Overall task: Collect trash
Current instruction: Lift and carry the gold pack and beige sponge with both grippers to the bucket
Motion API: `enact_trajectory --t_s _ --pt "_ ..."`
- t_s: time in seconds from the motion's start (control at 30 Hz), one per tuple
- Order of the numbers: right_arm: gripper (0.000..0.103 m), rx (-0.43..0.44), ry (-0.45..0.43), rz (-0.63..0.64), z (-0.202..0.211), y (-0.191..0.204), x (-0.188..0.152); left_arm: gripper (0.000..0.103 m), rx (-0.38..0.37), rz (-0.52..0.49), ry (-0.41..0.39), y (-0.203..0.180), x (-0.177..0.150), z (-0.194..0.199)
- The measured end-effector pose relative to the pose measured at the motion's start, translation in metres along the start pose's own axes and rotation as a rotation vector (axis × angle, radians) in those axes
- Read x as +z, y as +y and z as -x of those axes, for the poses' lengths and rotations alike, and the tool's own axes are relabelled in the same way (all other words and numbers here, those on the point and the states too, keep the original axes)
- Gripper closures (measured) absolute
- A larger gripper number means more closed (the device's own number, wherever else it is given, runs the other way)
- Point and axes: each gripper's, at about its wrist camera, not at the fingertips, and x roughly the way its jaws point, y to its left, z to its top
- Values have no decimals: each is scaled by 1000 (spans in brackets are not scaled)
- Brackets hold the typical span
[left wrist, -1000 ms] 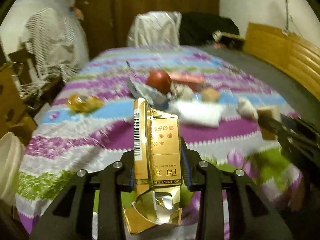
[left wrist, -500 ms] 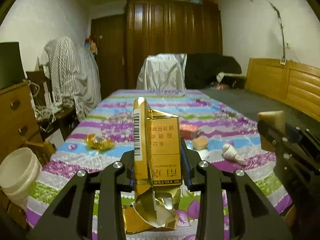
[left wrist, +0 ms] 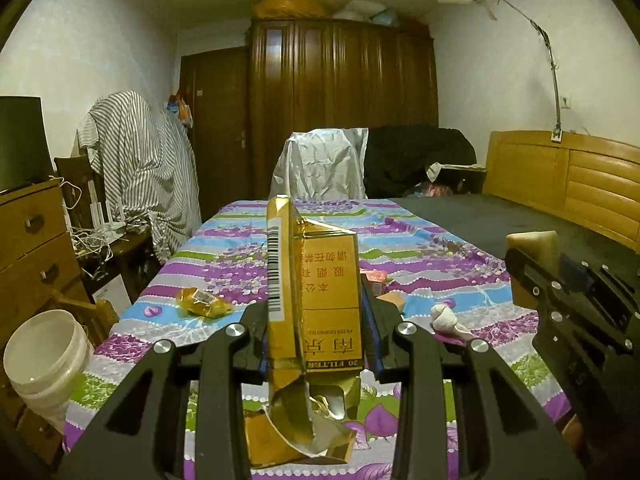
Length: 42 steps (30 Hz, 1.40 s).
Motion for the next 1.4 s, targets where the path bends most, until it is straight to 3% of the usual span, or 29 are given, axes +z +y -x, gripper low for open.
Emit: enact_trajectory --t_s 0.27,0.7,1.13,1.4 --pt "72 90 41 15 -15 16 7 70 65 26 19 20 4 6" --pt "72 261 53 67 -61 95 42 70 228 106 50 109 14 6" --pt "72 526 63 109 -96 249 98 70 439 202 38 228 26 39" --pt "72 700 148 152 -115 369 119 70 555 257 71 308 25 52"
